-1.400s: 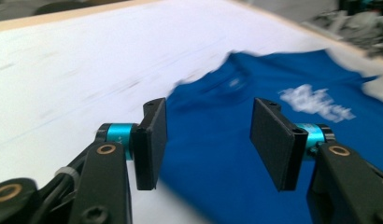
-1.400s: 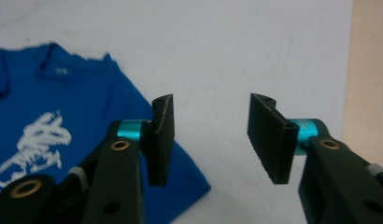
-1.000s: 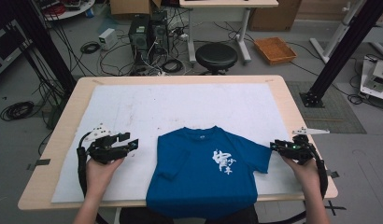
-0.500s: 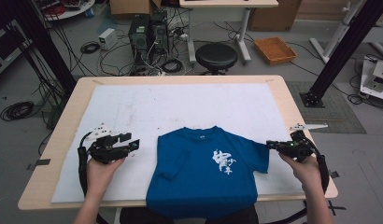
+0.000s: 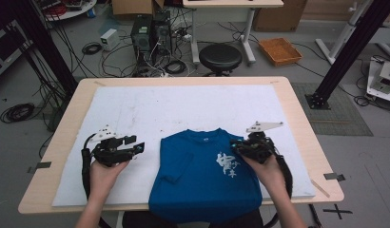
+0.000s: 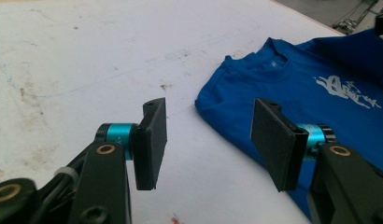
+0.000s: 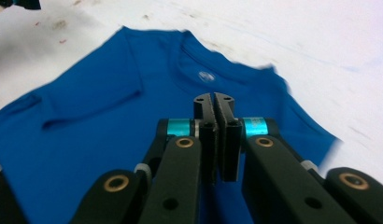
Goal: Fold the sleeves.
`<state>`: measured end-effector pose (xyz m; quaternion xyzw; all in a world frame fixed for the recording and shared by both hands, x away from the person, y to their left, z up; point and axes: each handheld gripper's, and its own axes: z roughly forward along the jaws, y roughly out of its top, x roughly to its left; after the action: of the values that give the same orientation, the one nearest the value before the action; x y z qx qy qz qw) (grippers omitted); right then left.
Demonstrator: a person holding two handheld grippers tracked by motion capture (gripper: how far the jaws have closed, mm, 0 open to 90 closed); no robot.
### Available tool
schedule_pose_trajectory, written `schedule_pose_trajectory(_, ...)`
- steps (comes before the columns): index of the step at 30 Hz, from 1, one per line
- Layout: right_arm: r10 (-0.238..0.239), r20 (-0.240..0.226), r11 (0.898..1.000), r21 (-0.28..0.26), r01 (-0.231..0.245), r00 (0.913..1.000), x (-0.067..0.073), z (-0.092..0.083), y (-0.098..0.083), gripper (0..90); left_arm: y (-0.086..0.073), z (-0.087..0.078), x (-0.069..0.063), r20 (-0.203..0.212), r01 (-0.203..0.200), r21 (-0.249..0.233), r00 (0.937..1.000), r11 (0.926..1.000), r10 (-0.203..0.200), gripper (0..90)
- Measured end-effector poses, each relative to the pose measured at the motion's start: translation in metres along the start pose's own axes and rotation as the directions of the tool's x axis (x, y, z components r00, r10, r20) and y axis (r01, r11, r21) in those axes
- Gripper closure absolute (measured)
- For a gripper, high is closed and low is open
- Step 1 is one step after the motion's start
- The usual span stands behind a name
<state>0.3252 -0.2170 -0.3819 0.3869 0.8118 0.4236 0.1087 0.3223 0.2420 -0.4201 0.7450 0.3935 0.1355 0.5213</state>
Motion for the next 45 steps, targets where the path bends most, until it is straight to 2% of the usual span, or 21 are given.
schedule_pose_trajectory(2, -0.007, -0.006, 1.0, -0.006, 0.007, 1.0, 0.005, 0.006, 0.001, 85.7, 0.0, 0.001, -0.001, 0.005, -0.004, 0.003, 1.0, 1.0, 0.004, 45.9)
schedule_pose_trajectory(4, -0.037, -0.015, 0.999, -0.024, 0.036, 0.9992, 0.014, 0.014, 0.002, 79.3, -0.001, 0.003, -0.002, 0.004, -0.006, 0.006, 1.0, 1.0, 0.006, 45.9)
schedule_pose_trajectory(5, -0.061, 0.0, 0.997, -0.039, 0.061, 0.9981, 0.018, 0.014, 0.003, 78.2, -0.001, 0.003, -0.002, 0.009, -0.006, 0.006, 0.9999, 1.0, 0.006, 46.0)
schedule_pose_trajectory(7, -0.066, 0.014, 0.996, -0.058, 0.067, 0.9977, 0.016, 0.011, 0.003, 74.0, -0.001, 0.004, -0.003, 0.011, -0.011, 0.01, 0.9999, 0.9999, 0.011, 45.9)
schedule_pose_trajectory(9, -0.05, 0.035, 0.994, -0.098, 0.053, 0.9981, 0.008, 0.003, 0.002, 71.3, -0.001, 0.006, -0.004, 0.01, -0.014, 0.01, 0.9999, 0.9999, 0.014, 45.9)
schedule_pose_trajectory(10, -0.022, 0.065, 0.991, -0.128, 0.031, 0.9977, -0.003, -0.006, 0.0, 63.8, -0.001, 0.006, -0.004, 0.014, -0.019, 0.015, 0.9997, 0.9997, 0.019, 46.0)
schedule_pose_trajectory(12, -0.006, 0.077, 0.99, -0.14, 0.017, 0.997, -0.008, -0.011, -0.002, 63.4, -0.001, 0.008, -0.006, 0.009, -0.024, 0.014, 0.9997, 0.9996, 0.024, 45.9)
schedule_pose_trajectory(13, 0.002, 0.094, 0.989, -0.15, 0.012, 0.9956, -0.014, -0.015, -0.005, 61.8, -0.001, 0.009, -0.007, 0.008, -0.023, 0.016, 0.9997, 0.9996, 0.023, 45.9)
schedule_pose_trajectory(14, 0.023, 0.136, 0.985, -0.171, 0.001, 0.9904, -0.026, -0.022, -0.011, 58.8, -0.001, 0.01, -0.007, 0.009, -0.026, 0.019, 0.9996, 0.9995, 0.026, 45.9)
schedule_pose_trajectory(15, 0.035, 0.141, 0.983, -0.182, -0.009, 0.9893, -0.032, -0.025, -0.014, 58.7, -0.001, 0.012, -0.008, 0.008, -0.029, 0.02, 0.9996, 0.9994, 0.029, 45.9)
schedule_pose_trajectory(16, 0.035, 0.141, 0.983, -0.182, -0.009, 0.9893, -0.032, -0.025, -0.014, 58.7, -0.001, 0.013, -0.009, 0.008, -0.028, 0.02, 0.9996, 0.9994, 0.028, 45.9)
schedule_pose_trajectory(17, 0.073, 0.131, 0.979, -0.198, -0.046, 0.9887, -0.043, -0.03, -0.022, 57.3, -0.001, 0.014, -0.01, 0.008, -0.031, 0.023, 0.9995, 0.9992, 0.031, 45.9)
schedule_pose_trajectory(19, 0.076, 0.111, 0.98, -0.192, -0.054, 0.9909, -0.046, -0.03, -0.024, 57.6, -0.002, 0.015, -0.01, 0.011, -0.033, 0.028, 0.9994, 0.9991, 0.032, 45.7)
schedule_pose_trajectory(21, 0.06, 0.083, 0.983, -0.176, -0.045, 0.9948, -0.051, -0.031, -0.028, 57.6, -0.002, 0.017, -0.011, 0.014, -0.035, 0.033, 0.9993, 0.9988, 0.035, 45.7)
schedule_pose_trajectory(23, 0.019, 0.1, 0.986, -0.17, -0.002, 0.9948, -0.053, -0.032, -0.033, 57.2, -0.003, 0.018, -0.01, 0.012, -0.037, 0.037, 0.9993, 0.9986, 0.036, 45.7)
schedule_pose_trajectory(26, 0.031, 0.101, 0.986, -0.166, -0.014, 0.9944, -0.058, -0.032, -0.037, 55.9, -0.004, 0.019, -0.01, 0.008, -0.039, 0.042, 0.9992, 0.9983, 0.039, 45.4)
schedule_pose_trajectory(31, 0.116, 0.157, 0.979, -0.186, -0.086, 0.9809, -0.07, -0.032, -0.042, 48.3, -0.004, 0.017, -0.009, -0.016, -0.041, 0.032, 0.999, 0.9987, 0.041, 45.2)
schedule_pose_trajectory(32, 0.158, 0.18, 0.972, -0.203, -0.12, 0.971, -0.076, -0.034, -0.045, 45.0, -0.005, 0.016, -0.009, -0.028, -0.038, 0.028, 0.9989, 0.9989, 0.039, 44.7)
schedule_pose_trajectory(33, 0.167, 0.187, 0.97, -0.207, -0.128, 0.968, -0.077, -0.035, -0.045, 44.2, -0.005, 0.016, -0.008, -0.031, -0.036, 0.025, 0.9988, 0.999, 0.037, 44.3)
schedule_pose_trajectory(39, 0.183, 0.209, 0.964, -0.231, -0.133, 0.9606, -0.084, -0.041, -0.05, 42.4, -0.005, 0.013, -0.004, -0.072, -0.02, 0.008, 0.9972, 0.9998, 0.02, 42.2)
schedule_pose_trajectory(45, 0.196, 0.213, 0.96, -0.24, -0.143, 0.9572, -0.088, -0.044, -0.052, 41.4, -0.004, 0.013, -0.006, -0.103, -0.037, 0.006, 0.994, 0.9993, 0.038, 38.5)
